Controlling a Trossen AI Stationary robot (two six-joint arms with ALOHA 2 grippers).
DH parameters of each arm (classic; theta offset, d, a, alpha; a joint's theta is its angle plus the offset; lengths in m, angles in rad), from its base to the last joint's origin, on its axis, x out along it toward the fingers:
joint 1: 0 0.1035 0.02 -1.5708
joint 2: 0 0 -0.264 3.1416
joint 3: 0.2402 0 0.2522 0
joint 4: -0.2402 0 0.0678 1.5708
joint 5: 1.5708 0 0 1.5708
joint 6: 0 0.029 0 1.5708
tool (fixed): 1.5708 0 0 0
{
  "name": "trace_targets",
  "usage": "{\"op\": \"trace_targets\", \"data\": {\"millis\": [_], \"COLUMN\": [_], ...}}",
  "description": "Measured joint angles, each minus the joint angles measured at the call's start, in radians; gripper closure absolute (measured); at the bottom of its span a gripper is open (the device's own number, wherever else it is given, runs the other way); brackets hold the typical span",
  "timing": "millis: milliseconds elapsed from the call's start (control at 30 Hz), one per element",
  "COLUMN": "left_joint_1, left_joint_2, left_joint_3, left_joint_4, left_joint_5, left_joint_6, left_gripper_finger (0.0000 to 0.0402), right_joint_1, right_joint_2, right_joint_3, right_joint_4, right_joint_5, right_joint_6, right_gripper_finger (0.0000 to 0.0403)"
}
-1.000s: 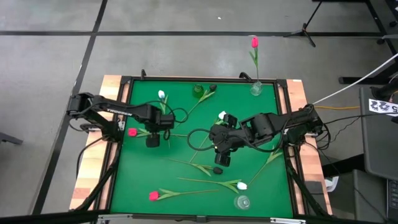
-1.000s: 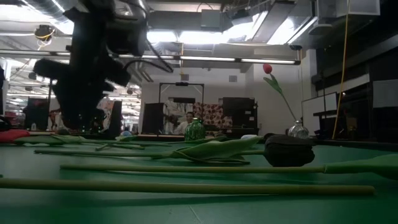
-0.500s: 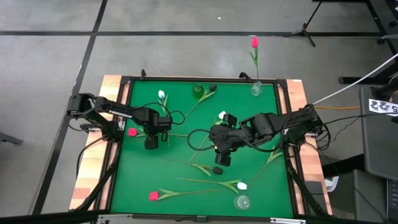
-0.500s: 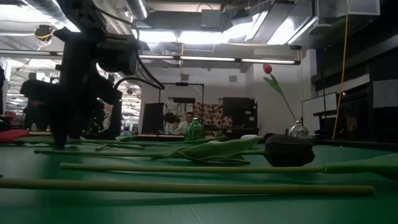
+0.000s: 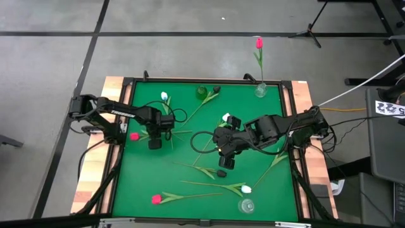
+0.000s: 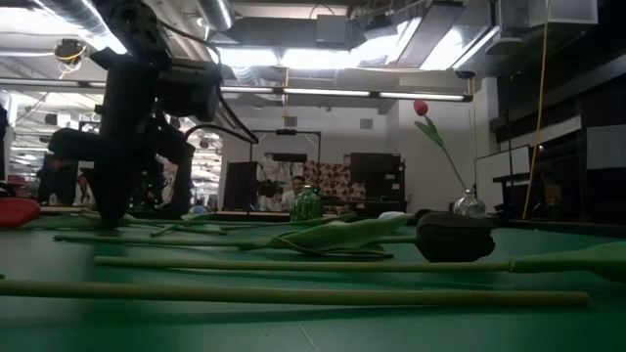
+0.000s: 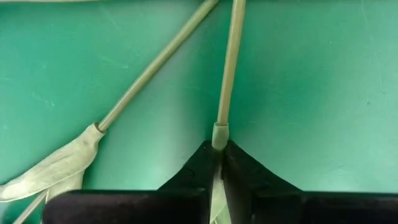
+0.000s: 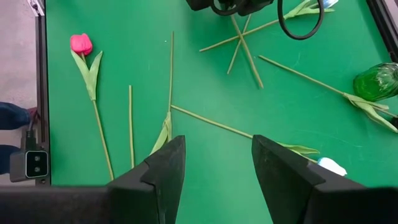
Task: Sort flowers into vase by color
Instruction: Put the pink tulip into the top transparent vase
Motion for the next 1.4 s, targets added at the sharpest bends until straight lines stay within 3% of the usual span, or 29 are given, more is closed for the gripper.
{"op": "trace_targets", "data": {"millis": [300,600,833,1200,1400], "left_joint_1": [-0.019,-0.022,-0.022,-0.022,-0.023], "left_joint_2": [0.001,0.001,0.001,0.091,0.128], "left_joint_3": [0.090,0.289,0.461,0.623,0.626], "left_joint_4": [-0.098,-0.201,-0.252,-0.310,-0.295], "left_joint_5": [-0.001,-0.017,-0.095,-0.146,-0.169], "left_joint_6": [-0.020,-0.007,0.100,0.290,0.329], "left_gripper_finger": [0.0395,0.0394,0.0391,0.0390,0.0388], "right_joint_1": [0.000,0.000,-0.035,-0.210,-0.273], "right_joint_2": [-0.033,-0.093,-0.096,-0.036,0.025], "right_joint_3": [0.019,0.020,0.020,0.018,0.018], "right_joint_4": [0.009,-0.031,-0.037,0.010,0.028], "right_joint_5": [0.010,0.023,-0.050,-0.140,-0.195], "right_joint_6": [-0.032,-0.111,-0.131,-0.221,-0.278], "right_gripper_finger": [0.0217,0.0217,0.0213,0.0103,0.0088]}}
